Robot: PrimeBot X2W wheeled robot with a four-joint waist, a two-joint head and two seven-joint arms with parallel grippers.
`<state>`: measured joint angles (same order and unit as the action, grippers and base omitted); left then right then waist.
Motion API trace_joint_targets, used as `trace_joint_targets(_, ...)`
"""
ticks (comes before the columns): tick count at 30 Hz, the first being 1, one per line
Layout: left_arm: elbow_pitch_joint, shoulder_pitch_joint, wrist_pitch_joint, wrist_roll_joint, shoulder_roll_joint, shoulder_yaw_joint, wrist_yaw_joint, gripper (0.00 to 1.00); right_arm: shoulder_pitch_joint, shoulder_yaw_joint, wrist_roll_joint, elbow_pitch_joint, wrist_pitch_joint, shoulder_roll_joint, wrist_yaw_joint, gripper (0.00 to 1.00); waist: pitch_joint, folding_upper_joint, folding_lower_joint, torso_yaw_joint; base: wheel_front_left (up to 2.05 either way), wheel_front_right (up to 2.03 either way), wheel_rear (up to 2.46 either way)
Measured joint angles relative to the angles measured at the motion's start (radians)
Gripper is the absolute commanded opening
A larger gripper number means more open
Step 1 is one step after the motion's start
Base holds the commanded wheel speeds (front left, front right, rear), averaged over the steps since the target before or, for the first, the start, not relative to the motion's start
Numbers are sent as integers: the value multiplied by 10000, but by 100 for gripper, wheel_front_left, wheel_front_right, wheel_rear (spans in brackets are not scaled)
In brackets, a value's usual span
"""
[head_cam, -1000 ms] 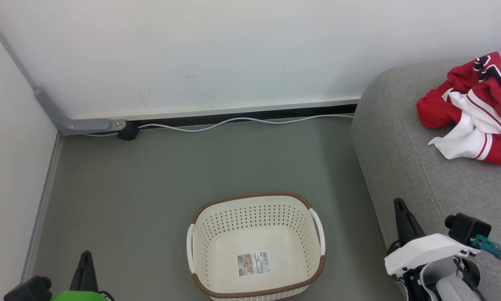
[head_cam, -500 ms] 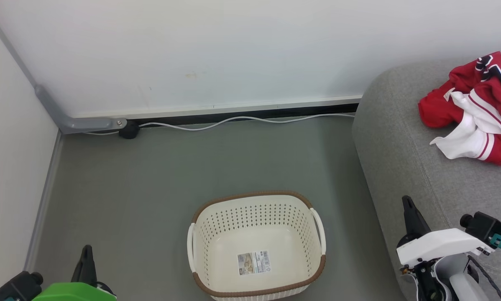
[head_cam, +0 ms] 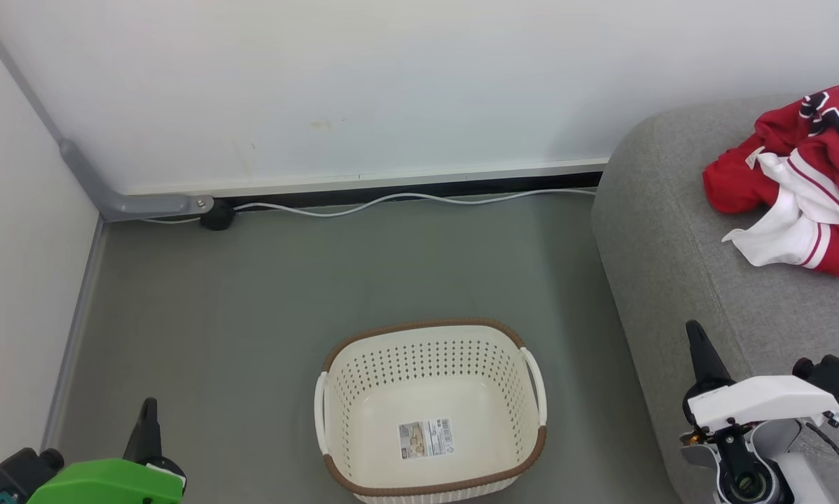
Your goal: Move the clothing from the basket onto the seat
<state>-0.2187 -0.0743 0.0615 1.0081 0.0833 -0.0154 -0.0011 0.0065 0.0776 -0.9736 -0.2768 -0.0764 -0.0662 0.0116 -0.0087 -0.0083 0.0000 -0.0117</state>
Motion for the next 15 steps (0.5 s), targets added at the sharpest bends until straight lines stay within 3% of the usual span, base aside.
trace_joint_targets(15, -196, 388, -535, 1776, -138, 276, -280, 0, -201, -552, -1952, -10, 497, 25, 322, 0, 34, 0, 0, 36, 0, 0, 0)
